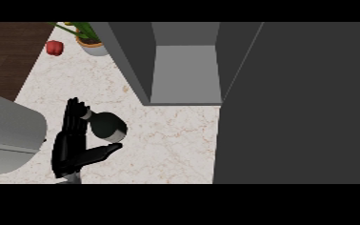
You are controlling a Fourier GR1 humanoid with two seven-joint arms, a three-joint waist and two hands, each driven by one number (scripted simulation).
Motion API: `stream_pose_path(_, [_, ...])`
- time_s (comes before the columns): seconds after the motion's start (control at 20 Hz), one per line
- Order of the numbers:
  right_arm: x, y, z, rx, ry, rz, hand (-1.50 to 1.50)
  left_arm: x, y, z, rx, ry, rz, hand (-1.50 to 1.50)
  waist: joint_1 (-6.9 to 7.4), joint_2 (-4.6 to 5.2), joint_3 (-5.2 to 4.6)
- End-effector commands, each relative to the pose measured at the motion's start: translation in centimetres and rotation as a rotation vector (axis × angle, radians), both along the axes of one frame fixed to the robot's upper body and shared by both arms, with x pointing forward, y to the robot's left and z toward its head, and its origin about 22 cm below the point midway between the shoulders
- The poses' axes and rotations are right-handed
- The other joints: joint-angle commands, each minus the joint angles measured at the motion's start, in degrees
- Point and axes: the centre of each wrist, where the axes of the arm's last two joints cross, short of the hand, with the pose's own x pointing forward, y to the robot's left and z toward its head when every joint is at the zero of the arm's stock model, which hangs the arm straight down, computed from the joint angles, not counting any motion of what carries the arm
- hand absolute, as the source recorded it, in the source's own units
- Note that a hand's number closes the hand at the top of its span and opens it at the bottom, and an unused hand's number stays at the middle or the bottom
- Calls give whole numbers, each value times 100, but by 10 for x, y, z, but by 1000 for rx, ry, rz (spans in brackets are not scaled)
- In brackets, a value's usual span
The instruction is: Pick up the wine, place it into the cabinet and close the cabinet
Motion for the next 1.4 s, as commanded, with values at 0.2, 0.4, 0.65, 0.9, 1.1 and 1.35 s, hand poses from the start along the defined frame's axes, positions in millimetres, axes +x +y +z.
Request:
stream_pose_path(0.2, [-33,5,12,32,-32,59,-150,4,-14,-22,-4,14,0,-150,11,1,0])
stream_pose_path(0.4, [-29,-5,25,34,-40,46,-150,-8,19,-36,-11,29,-10,-150,-6,5,-4])
stream_pose_path(0.65, [-39,-8,15,44,-47,65,-150,2,-1,-35,-39,24,-22,-150,-20,-3,3])
stream_pose_path(0.9, [-26,0,10,43,-57,57,-150,29,-1,-30,-61,-9,-22,-150,-2,3,1])
stream_pose_path(1.1, [-45,-8,20,27,-48,62,-150,27,-6,-39,-116,-24,-51,150,-48,-4,-1])
stream_pose_path(1.35, [-31,14,13,47,-50,52,-150,33,-13,-40,-93,-59,-163,150,-3,-3,-3])
